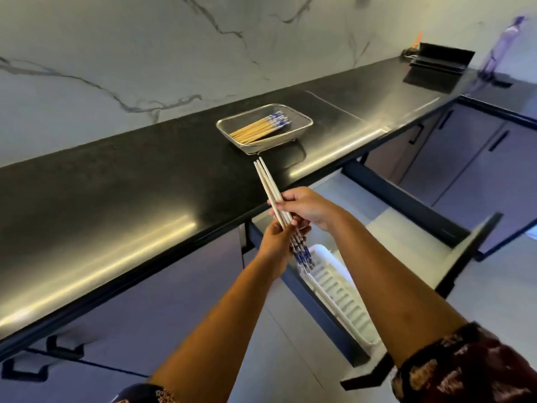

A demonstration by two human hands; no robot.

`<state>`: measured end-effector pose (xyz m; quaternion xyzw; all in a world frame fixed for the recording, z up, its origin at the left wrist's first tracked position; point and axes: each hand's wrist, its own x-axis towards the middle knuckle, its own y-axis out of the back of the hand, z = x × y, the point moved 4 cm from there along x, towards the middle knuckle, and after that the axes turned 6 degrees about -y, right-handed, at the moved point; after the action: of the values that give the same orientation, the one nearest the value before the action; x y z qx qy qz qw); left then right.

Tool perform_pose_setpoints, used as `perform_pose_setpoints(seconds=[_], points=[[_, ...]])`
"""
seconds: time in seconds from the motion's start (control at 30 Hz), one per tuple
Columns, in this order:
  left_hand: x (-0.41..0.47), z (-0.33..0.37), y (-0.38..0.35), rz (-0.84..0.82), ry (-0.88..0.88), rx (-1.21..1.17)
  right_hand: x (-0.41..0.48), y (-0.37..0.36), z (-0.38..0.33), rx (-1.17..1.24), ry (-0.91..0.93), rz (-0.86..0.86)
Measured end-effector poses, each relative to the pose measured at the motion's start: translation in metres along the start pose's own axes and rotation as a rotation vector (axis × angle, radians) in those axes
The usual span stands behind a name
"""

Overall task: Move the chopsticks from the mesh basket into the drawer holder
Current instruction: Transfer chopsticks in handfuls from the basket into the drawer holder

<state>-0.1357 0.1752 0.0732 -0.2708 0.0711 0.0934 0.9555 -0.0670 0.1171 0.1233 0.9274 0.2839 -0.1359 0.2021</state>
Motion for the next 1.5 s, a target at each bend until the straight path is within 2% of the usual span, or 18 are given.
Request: perform_pose_setpoints(seconds=[0.27,0.4,0.47,0.57,0.73,0.83,1.03,1.5], points=[[0.006,-0.095,-0.052,0.023,0.181,0.117,-0.009,0.068,0.096,0.041,-0.258,-0.001],[0.015,-0.129,-0.044,0.035,0.237,0.505,-0.003,0.082,0.152,0.080,-0.358,0.009],[0.018,-0.138,-0.023,0.188,0.239,0.642,-0.001,0.080,0.176,0.113,-0.422,-0.020],[0.018,-0.136,0.013,0.505,0.256,0.656,0.002,0.074,0.209,0.048,-0.524,-0.042],[0.021,-0.134,0.036,0.635,0.246,0.713,0.005,0.054,0.246,-0.152,-0.600,-0.035],[0.021,-0.137,0.035,0.618,0.250,0.792,0.006,0.043,0.252,-0.291,-0.603,-0.073],[0.020,-0.140,0.024,0.537,0.264,1.057,0.007,0.028,0.269,-0.370,-0.651,-0.138],[0.022,-0.157,0.013,0.297,0.247,1.486,0.018,0.020,0.272,-0.524,-0.450,-0.055]])
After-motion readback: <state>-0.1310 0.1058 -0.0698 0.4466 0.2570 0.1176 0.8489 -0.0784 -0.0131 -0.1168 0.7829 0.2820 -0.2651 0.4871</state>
